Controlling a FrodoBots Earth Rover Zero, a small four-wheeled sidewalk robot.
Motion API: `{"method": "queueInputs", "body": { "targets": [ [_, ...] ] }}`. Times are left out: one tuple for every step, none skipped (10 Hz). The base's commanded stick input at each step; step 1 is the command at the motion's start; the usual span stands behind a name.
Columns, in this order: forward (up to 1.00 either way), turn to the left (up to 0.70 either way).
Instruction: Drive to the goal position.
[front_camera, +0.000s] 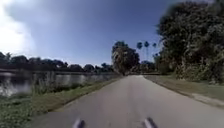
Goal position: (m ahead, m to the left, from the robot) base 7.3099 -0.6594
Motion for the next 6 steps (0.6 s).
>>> {"method": "queueInputs", "body": {
  "targets": [
    [0.85, 0.00],
    [0.85, 0.00],
    [0.85, 0.00],
    [0.85, 0.00],
    [0.85, 0.00],
    [0.85, 0.00]
  ]
}}
